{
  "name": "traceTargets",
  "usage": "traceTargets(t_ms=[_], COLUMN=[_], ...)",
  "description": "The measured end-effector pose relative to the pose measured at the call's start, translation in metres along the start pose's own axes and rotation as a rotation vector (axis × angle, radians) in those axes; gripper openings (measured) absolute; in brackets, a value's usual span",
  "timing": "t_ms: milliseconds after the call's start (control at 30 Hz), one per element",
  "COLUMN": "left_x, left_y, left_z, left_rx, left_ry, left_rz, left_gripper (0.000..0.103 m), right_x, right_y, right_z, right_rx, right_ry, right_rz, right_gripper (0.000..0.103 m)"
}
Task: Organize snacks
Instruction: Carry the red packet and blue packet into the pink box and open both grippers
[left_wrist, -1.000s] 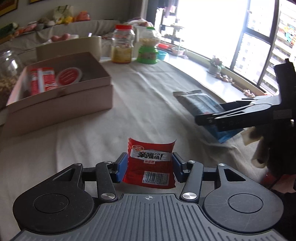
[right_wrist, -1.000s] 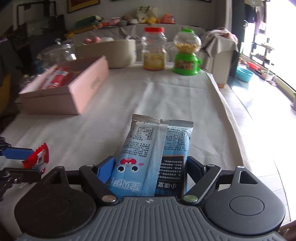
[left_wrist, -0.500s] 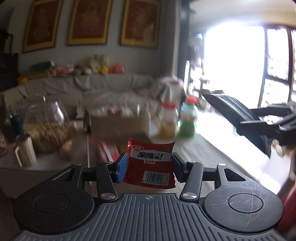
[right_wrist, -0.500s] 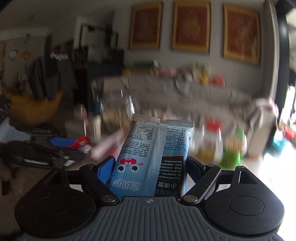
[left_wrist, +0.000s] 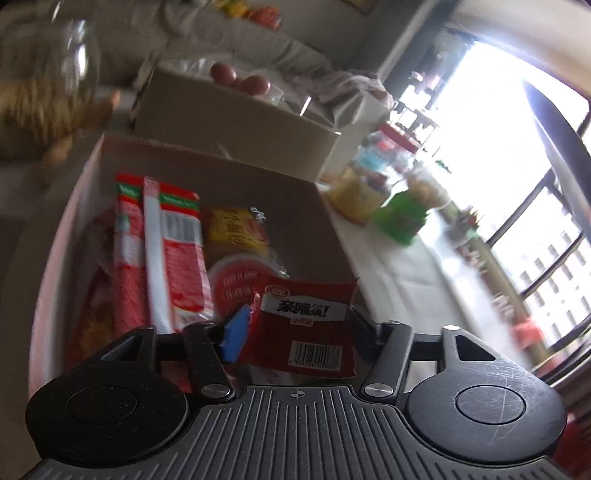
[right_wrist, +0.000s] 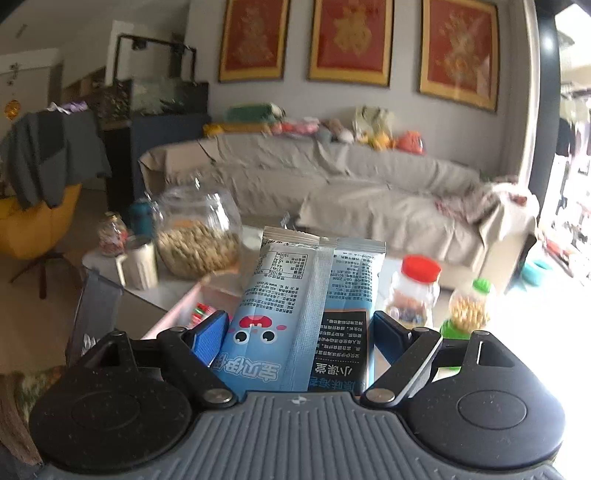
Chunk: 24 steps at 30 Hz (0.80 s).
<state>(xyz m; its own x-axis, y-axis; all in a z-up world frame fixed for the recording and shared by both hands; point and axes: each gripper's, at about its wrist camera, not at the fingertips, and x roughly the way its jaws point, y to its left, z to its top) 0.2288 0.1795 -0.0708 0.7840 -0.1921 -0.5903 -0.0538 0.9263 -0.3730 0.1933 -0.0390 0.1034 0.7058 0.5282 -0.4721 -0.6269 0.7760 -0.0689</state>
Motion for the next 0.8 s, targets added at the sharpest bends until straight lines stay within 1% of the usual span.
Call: traceTargets(t_ms=[33, 67, 133, 200, 233, 300, 367, 400, 433, 467, 533, 600, 667, 800], left_x=[-0.003, -0.006, -0.02, -0.032, -0.037, -0.04, -0.034, -0.031, -0.031, -0.029, -0.029, -0.035, -0.038, -0.039], left_y=[-0.003, -0.003, -0.001, -0.001, -0.002, 0.0, 0.002, 0.005, 0.007, 0.01, 0.012, 0.016, 0.018, 0.019], left_z=[-0.002, -0.003, -0.006, -0.011, -0.014, -0.016, -0.015, -0.017, -0.02, -0.021, -0.022, -0.023, -0.025, -0.025], left_rx=[0.052, 0.078, 0.098, 0.162, 0.193, 0.243, 0.283, 0.293, 0.299, 0.299, 0.302, 0.308, 0.321, 0.326], left_ry=[-0.035, -0.061, -0.127, -0.183, -0.197, -0.203, -0.18, -0.169, -0.166, -0.165, -0.177, -0.192, -0.192, -0.188], left_rz=[0.039, 0.06, 0.06, 0.062, 0.075, 0.104, 0.125, 0.135, 0.142, 0.147, 0.145, 0.137, 0.136, 0.129], left_gripper=[0.067, 0.066, 0.067, 0.069, 0.069, 0.069, 0.069, 0.07, 0.073, 0.075, 0.075, 0.076, 0.077, 0.078], right_x=[0.01, 0.021, 0.042, 0.065, 0.076, 0.098, 0.121, 0.133, 0.147, 0.159, 0.183, 0.202, 0.212, 0.217], right_y=[-0.001, -0.001, -0.002, 0.004, 0.006, 0.014, 0.023, 0.029, 0.036, 0.043, 0.055, 0.064, 0.062, 0.043], right_z=[-0.002, -0.005, -0.007, -0.008, -0.006, -0.003, 0.0, 0.001, 0.0, -0.001, -0.007, -0.015, -0.02, -0.022], right_rx=[0.005, 0.012, 0.034, 0.064, 0.084, 0.116, 0.132, 0.134, 0.135, 0.133, 0.104, 0.055, 0.059, 0.16], right_ry=[0.019, 0.038, 0.076, 0.106, 0.118, 0.143, 0.171, 0.196, 0.235, 0.273, 0.335, 0.366, 0.378, 0.405], right_rz=[0.004, 0.013, 0.043, 0.077, 0.097, 0.142, 0.179, 0.197, 0.212, 0.219, 0.213, 0.169, 0.158, 0.218], right_gripper=[0.084, 0.084, 0.084, 0.084, 0.084, 0.084, 0.084, 0.084, 0.084, 0.084, 0.084, 0.084, 0.087, 0.09])
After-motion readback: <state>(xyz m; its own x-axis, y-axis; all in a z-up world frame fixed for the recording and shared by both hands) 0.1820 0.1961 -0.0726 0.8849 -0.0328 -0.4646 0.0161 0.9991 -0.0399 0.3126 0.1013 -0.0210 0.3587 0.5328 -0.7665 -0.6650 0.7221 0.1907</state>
